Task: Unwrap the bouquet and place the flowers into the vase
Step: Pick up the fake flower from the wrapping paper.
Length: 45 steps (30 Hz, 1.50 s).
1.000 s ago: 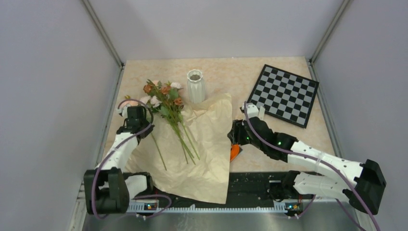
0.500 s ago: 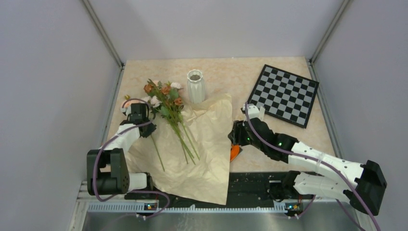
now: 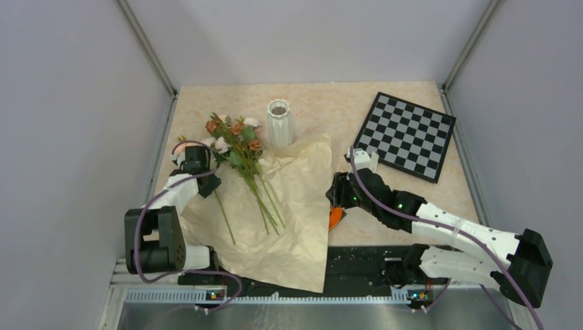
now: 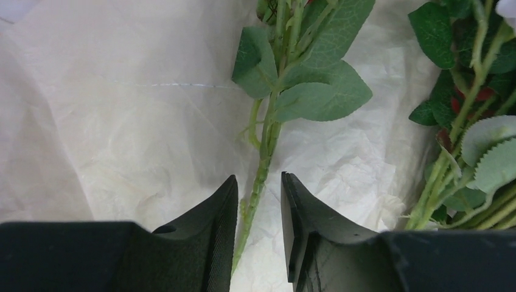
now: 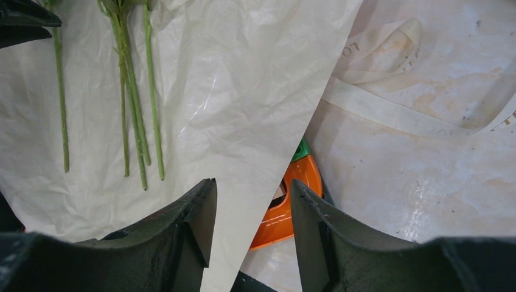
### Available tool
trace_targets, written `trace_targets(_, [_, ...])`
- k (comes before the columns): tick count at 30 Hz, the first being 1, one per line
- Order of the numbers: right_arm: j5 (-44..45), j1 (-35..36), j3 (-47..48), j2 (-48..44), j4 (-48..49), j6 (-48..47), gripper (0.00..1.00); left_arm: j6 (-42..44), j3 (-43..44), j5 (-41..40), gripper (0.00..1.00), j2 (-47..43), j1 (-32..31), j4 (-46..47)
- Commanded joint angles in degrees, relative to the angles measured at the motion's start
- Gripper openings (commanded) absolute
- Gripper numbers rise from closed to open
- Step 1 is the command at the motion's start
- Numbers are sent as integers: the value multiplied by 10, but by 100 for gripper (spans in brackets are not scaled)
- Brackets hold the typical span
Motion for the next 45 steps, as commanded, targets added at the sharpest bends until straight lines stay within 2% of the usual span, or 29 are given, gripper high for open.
trace_targets(1, [4,-8,1,-10,8,2,49,8,36,20,35,42,7,21])
trace_targets(7, [12,-7,0,-16,3,4,49,10,49,21,34,77,12,26])
trace_targets(16, [11,-8,1,-13,5,3,49,9,39,27,25,94,15,32])
trace_targets(21, [11,-8,1,-13,4,4,49,5,28,33,9,86,21,40])
trace_targets(25, [14,-8,0,-16,1,4,49,11,23,19,0,51,21,34])
trace_targets(30, [16,-8,1,-18,-1,5,49,34,30,-15,0,-22,21,13])
trace_targets(36, [20,-8,3,-20,1,5,49,70,33,-38,0,-161,21,9])
trace_targets(40, [19,-8,11,-21,13,-3,49,76,41,38,0,-251,19,14])
trace_targets(45, [-3,-7,28,-16,58,-35,54,55,40,190,0,-315,2,56])
